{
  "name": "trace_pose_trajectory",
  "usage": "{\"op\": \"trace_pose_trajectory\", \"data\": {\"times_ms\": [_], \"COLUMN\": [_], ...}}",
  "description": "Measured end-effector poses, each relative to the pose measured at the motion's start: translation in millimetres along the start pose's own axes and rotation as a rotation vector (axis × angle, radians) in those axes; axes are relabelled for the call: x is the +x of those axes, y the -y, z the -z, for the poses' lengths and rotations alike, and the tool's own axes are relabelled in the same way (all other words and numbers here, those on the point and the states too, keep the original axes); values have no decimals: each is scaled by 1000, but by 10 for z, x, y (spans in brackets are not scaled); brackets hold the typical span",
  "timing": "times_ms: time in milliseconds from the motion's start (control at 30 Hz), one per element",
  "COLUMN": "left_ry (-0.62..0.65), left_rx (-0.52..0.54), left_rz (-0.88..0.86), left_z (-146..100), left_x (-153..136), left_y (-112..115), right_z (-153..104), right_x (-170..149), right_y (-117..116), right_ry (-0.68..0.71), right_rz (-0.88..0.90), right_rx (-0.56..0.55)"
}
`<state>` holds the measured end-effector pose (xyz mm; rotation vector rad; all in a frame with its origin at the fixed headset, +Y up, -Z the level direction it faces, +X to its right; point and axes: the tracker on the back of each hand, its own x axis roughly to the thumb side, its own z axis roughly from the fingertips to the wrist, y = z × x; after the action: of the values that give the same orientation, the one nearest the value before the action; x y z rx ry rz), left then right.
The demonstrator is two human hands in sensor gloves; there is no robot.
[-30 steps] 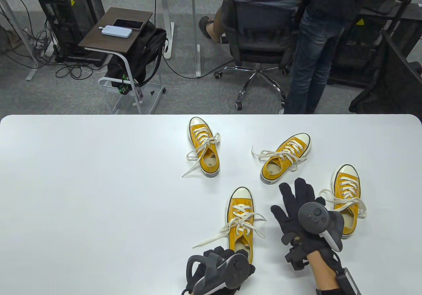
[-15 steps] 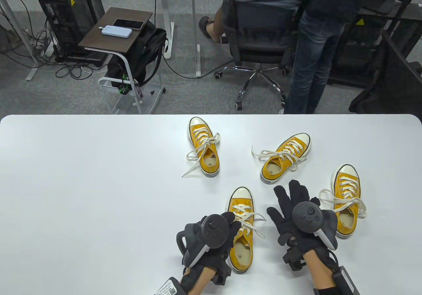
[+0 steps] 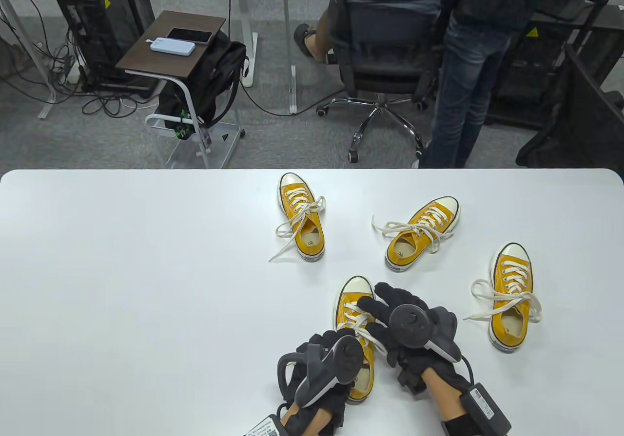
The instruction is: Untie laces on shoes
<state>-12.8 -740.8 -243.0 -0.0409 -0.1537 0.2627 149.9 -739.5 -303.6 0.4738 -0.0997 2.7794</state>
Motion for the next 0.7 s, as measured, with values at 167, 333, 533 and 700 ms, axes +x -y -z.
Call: {"op": "trace_pose_trajectory", "data": {"times_ms": [167,333,533,700], "left_ry": [-1,5,-9,-12], "left_rx": [35,68,65,71], "left_rz": [-50,-63,-76,-61], "left_z": [24,41,54,48], "left_x": [-43,-66,-73,-67], "left_y": [35,42,38,32], "right_z": [-14,-66,-224,-288], "right_x": [48,31,-104,-263], "right_y": [-6,31,188,334], "right_ry": [26,17,-44,-82], "right_rz": [-31,-25,84,141], "right_rx": [-85,-106,-112,-151]}}
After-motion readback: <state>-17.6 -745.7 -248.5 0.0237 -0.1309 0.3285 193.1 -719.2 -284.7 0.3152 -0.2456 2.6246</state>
